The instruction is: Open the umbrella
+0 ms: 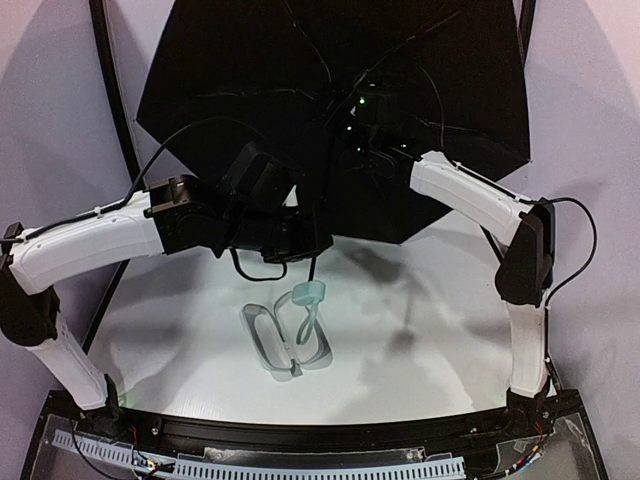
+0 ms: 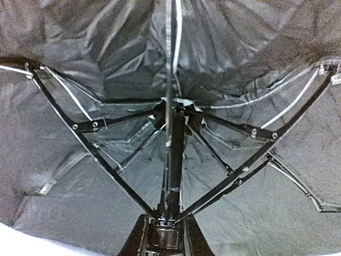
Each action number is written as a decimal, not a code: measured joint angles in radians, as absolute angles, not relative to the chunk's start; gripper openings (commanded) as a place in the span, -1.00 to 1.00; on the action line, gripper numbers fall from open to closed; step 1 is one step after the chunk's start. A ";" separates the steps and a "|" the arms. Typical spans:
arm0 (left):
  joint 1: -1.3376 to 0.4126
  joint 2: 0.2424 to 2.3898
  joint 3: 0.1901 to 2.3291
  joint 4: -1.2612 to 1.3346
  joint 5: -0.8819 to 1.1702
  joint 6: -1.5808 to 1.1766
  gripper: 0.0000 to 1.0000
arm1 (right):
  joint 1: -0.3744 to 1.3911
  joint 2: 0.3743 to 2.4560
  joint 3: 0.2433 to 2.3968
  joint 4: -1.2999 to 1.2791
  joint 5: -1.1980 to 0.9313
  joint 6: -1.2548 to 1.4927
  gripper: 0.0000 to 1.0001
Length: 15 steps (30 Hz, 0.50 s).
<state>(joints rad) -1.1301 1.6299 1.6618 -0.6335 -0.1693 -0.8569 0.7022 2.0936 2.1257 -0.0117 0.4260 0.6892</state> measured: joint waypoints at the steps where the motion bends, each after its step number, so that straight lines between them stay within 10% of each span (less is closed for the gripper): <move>1: -1.136 1.631 1.663 -0.637 -0.170 -0.861 -0.98 | 0.692 2.094 2.127 -0.015 0.425 0.691 -1.00; 15: -1.239 1.631 1.695 -0.676 -0.178 -0.906 -0.98 | 0.684 2.002 2.062 -0.045 0.436 0.608 -1.00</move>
<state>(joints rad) -1.2385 1.6306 1.6946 -0.6758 -0.1776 -0.9058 0.6842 2.0021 2.0617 -0.0447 0.4364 0.6076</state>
